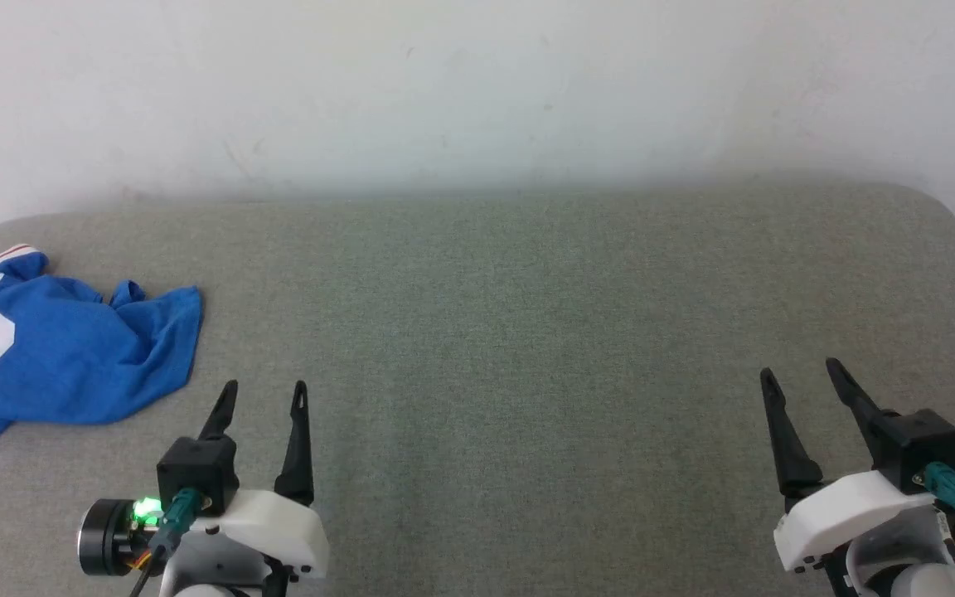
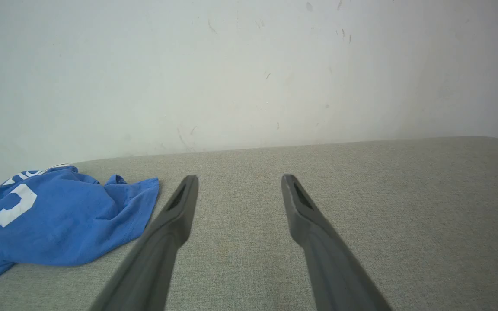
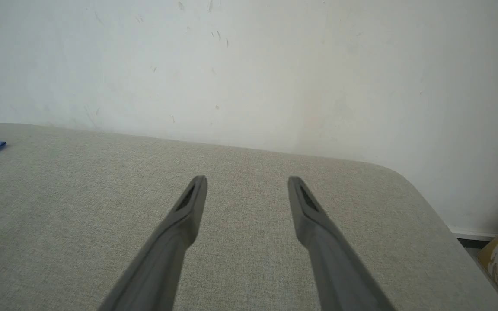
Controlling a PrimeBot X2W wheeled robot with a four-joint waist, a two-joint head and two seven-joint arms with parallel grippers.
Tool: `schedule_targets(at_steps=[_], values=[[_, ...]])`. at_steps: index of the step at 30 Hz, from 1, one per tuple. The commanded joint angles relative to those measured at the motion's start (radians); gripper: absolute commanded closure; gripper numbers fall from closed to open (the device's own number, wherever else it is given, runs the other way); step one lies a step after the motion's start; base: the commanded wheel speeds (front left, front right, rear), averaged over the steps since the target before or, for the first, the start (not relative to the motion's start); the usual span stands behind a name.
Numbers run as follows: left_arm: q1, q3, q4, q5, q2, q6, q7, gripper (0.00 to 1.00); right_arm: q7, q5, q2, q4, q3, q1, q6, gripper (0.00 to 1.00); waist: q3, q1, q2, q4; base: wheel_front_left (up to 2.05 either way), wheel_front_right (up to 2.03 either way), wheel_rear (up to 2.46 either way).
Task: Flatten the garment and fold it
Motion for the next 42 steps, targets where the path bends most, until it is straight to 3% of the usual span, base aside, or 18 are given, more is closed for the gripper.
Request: schedule_targets(at_steps=[1,42], values=[[0.013,-0.001,0.002,-0.003,-0.001,0.003,-0.011,0.0,-0.011,0.01,0.001,-0.002,-0.011,0.005,0.0,0.0,0.0,0.0,-0.0001,0.005,0.0,0.0,0.0],[0.066,0.008,-0.003,-0.023,-0.001,0.02,-0.095,0.0,-0.095,0.031,0.002,0.034,0.039,-0.015,-0.001,0.0,-0.008,0.0,-0.0001,0.249,0.0,0.0,0.0]])
